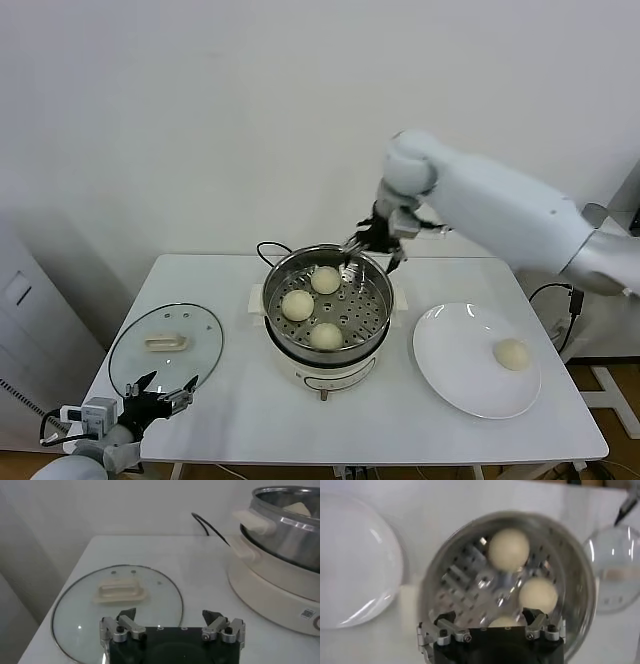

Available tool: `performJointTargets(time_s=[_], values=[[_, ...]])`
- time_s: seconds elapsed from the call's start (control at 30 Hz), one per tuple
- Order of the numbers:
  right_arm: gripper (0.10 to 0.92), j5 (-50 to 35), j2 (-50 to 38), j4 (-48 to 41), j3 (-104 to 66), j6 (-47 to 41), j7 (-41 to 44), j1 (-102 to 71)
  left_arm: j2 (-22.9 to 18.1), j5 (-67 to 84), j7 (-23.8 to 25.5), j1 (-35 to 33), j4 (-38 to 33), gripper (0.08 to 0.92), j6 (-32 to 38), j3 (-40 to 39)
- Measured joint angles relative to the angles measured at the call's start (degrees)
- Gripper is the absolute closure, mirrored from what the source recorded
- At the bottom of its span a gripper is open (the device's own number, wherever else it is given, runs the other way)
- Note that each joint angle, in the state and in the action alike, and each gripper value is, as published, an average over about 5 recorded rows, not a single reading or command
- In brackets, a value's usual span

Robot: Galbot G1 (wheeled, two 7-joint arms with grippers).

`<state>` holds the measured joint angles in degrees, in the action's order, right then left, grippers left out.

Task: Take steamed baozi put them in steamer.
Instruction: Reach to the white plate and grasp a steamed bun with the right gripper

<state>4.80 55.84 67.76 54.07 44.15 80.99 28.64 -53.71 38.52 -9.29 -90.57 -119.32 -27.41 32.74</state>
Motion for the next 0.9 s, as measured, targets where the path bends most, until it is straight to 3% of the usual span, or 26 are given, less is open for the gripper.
performJointTargets(time_s=[0.4,0.9], values=[[0.203,-6.1,-11.0,-7.4,3.1,-15.8,0.6,-0.3,0.0,0.1,0.0,-0.1,-0.2,0.177,-0.1,0.3],[0.203,0.2,-16.7,-14.8,-7.0,-20.7,-0.6,-14.8,0.1,0.1,-0.1,0.0,-0.5,0.177,-0.5,0.3]])
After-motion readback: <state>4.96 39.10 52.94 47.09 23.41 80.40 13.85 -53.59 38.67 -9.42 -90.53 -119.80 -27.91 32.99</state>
